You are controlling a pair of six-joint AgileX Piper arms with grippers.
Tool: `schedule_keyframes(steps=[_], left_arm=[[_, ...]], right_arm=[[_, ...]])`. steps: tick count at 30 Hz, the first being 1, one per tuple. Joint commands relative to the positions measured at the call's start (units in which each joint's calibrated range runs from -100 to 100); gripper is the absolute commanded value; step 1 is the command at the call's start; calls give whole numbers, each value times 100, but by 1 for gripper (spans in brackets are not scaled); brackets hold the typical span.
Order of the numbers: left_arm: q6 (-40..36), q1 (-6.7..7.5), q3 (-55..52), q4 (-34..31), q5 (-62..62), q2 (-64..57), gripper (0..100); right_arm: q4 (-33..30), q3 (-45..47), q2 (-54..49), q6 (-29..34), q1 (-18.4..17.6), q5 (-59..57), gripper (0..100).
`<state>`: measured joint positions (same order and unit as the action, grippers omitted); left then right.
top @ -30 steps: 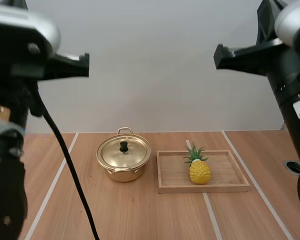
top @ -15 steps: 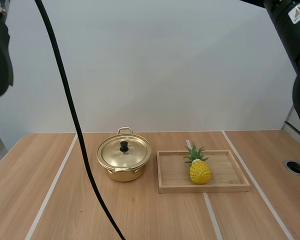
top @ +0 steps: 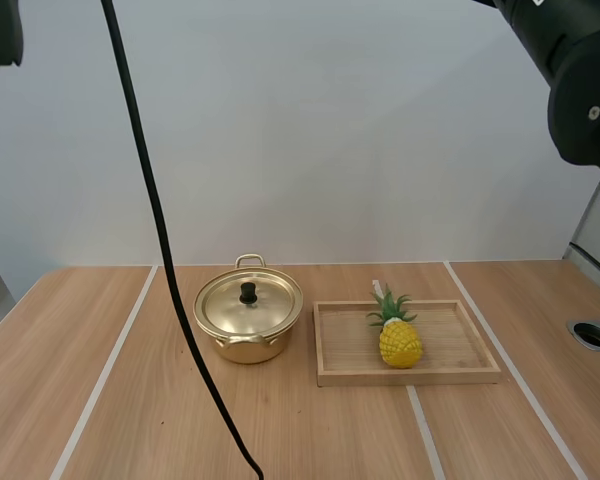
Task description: Open the pot, put the pineapple inside, and close it
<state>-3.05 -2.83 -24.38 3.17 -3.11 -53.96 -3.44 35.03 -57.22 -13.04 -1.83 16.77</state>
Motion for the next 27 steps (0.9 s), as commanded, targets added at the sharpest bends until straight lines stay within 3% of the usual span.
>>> schedule_keyframes(steps=[1,13,27], left_arm=[[-112,0,129,92,25,0,0],[-183,19,142,92,1153,144,0],[-127,19,142,302,1507,261,0]], right_arm=[[-34,-186,-36,-75,16,64,0],[-34,-273,-6,-75,51,-260,0],[-34,-273,-6,-75,90,-582,0]])
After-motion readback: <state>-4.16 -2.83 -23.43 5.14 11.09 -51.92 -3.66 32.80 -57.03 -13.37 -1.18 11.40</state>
